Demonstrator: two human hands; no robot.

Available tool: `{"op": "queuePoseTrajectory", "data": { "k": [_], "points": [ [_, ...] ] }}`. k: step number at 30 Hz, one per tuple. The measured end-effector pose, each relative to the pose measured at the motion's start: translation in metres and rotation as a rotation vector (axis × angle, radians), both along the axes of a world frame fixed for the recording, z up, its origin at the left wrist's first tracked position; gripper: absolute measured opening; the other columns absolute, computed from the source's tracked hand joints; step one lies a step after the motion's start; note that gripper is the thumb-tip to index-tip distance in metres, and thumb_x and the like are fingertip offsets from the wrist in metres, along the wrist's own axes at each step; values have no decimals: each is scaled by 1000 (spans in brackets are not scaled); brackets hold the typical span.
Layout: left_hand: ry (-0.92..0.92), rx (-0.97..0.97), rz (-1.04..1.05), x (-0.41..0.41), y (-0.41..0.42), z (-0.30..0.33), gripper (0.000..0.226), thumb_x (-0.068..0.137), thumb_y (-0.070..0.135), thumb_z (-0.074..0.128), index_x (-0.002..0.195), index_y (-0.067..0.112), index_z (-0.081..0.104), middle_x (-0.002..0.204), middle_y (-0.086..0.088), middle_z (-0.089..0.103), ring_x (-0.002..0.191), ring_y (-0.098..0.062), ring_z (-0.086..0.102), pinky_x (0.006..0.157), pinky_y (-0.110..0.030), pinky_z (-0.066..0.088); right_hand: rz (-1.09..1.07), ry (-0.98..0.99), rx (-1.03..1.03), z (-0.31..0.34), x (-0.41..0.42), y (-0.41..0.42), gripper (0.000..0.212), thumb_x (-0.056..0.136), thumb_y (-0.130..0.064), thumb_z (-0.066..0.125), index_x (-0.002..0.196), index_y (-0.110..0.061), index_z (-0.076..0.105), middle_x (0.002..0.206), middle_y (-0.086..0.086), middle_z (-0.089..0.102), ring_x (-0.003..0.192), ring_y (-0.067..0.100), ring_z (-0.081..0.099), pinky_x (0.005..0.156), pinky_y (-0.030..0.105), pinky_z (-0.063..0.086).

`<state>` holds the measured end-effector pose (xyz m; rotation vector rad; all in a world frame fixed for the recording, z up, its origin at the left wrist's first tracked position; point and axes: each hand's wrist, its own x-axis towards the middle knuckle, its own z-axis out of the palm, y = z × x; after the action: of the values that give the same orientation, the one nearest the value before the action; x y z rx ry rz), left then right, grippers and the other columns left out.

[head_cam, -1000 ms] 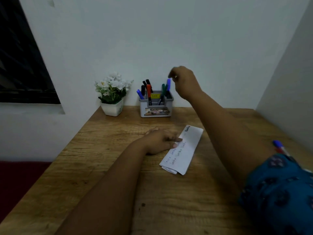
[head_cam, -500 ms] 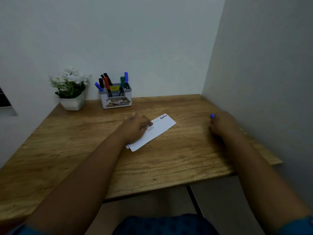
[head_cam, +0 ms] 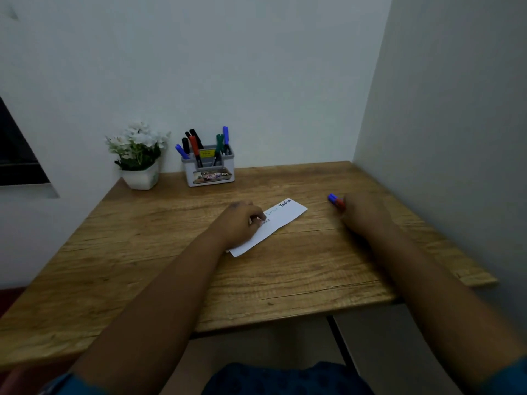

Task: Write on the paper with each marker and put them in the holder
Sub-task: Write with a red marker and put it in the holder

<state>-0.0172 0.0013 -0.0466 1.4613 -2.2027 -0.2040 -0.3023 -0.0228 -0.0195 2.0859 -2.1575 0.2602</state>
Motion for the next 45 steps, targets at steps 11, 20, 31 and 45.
{"op": "queuePoseTrajectory", "data": {
  "k": [11, 20, 31, 45],
  "points": [
    [311, 97, 27, -5, 0, 2, 51, 96, 41, 52, 141, 25, 35, 116, 3, 49, 85, -15, 57, 67, -29, 49, 607, -49, 112, 14, 89, 0, 11, 99, -18, 49, 91, -20, 57, 90, 0, 57, 82, 18, 52, 67, 29, 37],
    [106, 148, -15, 2, -1, 3, 36, 104, 31, 33, 97, 6, 57, 90, -11, 62, 81, -23, 54, 70, -35, 40, 743, 47, 104, 16, 105, -5, 33, 101, -43, 42, 111, -23, 66, 92, 3, 70, 83, 19, 60, 76, 39, 50],
    [348, 447, 34, 14, -3, 8, 25, 85, 14, 72, 95, 18, 50, 94, -2, 67, 53, -10, 62, 51, -26, 55, 599, -1378, 302, 32, 48, -35, 21, 101, -16, 50, 116, -19, 64, 95, 11, 72, 71, 8, 67, 61, 15, 53],
    [139, 312, -59, 25, -8, 15, 67, 76, 36, 80, 132, 24, 46, 113, 20, 67, 89, 12, 51, 70, -18, 35, 628, -1180, 315, -17, 95, -21, 49, 96, -31, 59, 88, 17, 62, 83, 2, 74, 72, 5, 67, 68, 23, 48]
  ]
}}
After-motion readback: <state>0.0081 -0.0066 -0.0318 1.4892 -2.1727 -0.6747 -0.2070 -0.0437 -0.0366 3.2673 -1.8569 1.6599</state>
